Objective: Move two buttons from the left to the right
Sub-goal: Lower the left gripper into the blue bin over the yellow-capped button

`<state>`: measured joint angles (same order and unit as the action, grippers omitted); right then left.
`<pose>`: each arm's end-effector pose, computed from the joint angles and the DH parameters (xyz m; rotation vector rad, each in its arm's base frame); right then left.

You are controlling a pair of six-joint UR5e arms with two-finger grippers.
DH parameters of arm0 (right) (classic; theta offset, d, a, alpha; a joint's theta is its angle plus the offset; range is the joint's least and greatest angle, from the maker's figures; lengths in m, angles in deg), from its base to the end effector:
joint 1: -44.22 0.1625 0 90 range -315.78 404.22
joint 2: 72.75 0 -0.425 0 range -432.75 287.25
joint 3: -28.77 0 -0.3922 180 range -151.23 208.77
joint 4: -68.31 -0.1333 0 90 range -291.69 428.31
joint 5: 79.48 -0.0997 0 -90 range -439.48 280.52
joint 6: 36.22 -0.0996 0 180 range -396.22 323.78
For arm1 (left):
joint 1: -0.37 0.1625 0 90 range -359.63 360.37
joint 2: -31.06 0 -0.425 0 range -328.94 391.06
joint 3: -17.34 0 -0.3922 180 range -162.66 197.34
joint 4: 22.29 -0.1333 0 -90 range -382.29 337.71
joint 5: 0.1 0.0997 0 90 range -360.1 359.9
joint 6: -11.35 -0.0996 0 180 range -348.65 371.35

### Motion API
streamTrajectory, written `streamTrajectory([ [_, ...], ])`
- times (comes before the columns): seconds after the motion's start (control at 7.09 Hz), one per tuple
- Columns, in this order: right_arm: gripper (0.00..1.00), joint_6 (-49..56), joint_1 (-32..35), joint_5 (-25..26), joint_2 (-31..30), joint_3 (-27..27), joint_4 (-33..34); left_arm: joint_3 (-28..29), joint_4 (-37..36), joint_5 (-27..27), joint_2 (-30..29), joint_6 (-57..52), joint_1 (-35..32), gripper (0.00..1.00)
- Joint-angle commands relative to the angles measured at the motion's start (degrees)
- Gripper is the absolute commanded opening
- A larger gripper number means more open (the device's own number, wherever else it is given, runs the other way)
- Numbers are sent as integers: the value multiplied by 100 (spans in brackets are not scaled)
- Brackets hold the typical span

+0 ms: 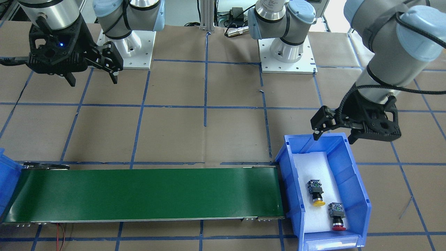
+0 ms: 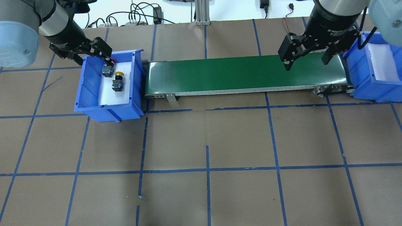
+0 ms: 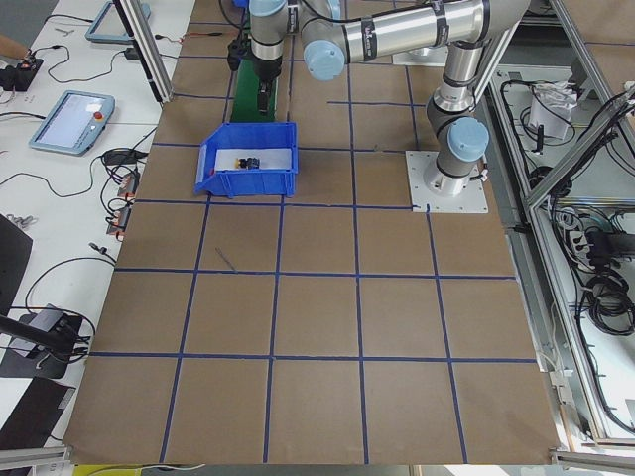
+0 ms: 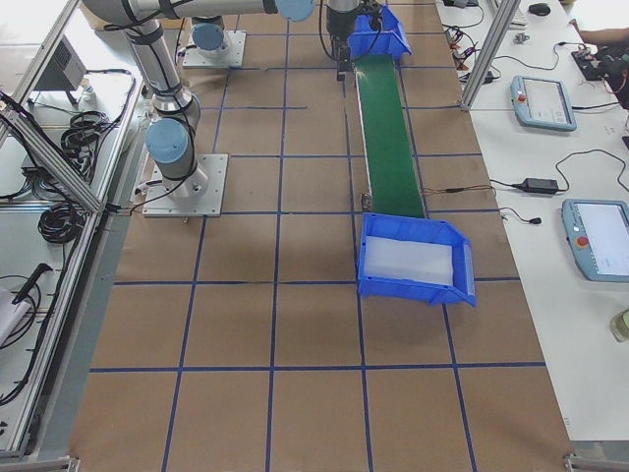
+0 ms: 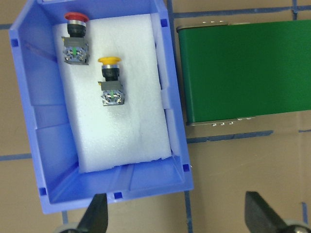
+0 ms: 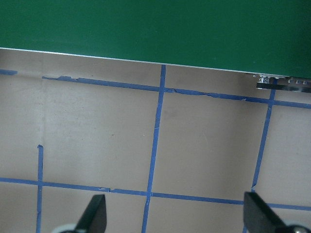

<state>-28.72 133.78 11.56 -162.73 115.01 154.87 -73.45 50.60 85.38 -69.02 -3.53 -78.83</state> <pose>0.1277 -0.4927 0.5140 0.1922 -3.1172 0.0062 -0.0319 -0.5858 0.4191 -0.1164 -3.0809 0.1909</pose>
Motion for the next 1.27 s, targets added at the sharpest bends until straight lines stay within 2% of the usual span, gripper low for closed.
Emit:
streamTrajectory([
  [0.0, 100, -3, 0, 2, -2, -1, 37, 148, -425, -13, -555, -41, 177, 100],
  [0.56, 100, 6, 0, 2, 7, 7, 37, 334, -521, 4, -1250, -41, 150, 100],
  [0.71, 100, 15, 0, 11, 7, 16, 37, 325, -600, 4, -1373, -59, 159, 85],
  [1.13, 100, 15, 0, 11, 7, 16, 37, 273, -627, 31, -1717, -41, 80, 84],
])
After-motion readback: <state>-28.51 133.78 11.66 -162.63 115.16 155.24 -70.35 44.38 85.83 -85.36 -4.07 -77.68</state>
